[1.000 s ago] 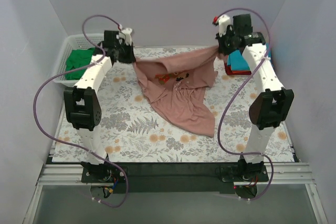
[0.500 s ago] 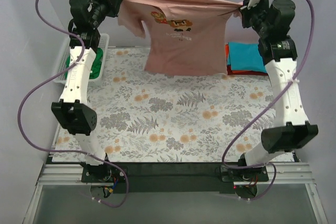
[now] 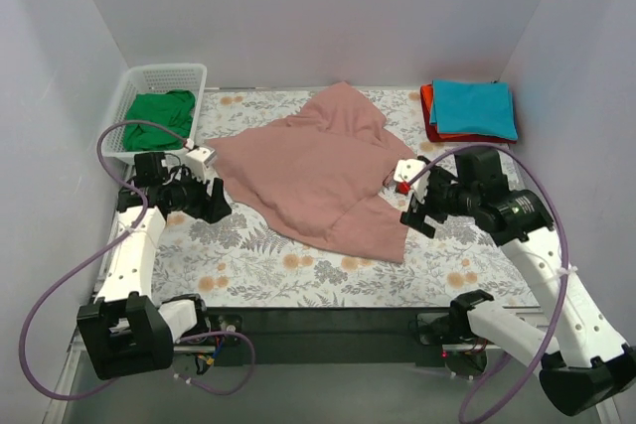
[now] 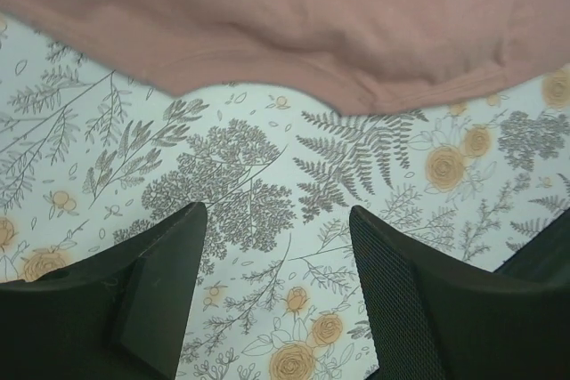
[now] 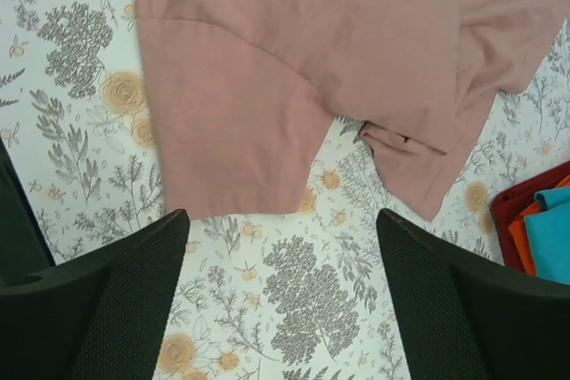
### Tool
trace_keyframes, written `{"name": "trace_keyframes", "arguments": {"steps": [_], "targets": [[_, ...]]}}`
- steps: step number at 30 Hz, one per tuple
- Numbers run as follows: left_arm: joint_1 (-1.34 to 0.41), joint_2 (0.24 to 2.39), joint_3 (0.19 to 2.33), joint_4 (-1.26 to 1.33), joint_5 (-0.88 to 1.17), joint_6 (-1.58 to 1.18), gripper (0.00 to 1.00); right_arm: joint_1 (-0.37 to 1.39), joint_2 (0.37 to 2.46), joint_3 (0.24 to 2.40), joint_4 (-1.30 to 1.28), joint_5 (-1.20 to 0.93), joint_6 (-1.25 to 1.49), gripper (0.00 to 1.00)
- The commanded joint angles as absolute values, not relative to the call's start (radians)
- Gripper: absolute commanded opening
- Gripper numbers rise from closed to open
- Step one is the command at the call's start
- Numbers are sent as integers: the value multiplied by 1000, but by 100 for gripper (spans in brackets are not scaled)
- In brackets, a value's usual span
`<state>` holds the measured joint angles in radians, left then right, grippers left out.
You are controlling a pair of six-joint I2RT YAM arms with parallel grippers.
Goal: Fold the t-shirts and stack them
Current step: Flatten the tshirt out
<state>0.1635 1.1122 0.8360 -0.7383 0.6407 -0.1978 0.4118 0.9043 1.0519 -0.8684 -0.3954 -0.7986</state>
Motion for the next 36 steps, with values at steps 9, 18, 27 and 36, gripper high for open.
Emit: {"name": "trace_keyframes", "arguments": {"steps": [9,18,27,36], "targets": [[77,1313,1071,-641,631,-334,64,335,1388,1218,-565,-377,-524,87],[-263,1535,1123,-497,420,-449,61,164,1791,1563,-534,-328,-403,49],[-501,1735,1158,-439,269,-445,60,137,2002,1628,-534,-267,-382,37],[-509,1793,1082,-535,221,-304,35,138,2039,1507,-534,-198,-448,28]]}}
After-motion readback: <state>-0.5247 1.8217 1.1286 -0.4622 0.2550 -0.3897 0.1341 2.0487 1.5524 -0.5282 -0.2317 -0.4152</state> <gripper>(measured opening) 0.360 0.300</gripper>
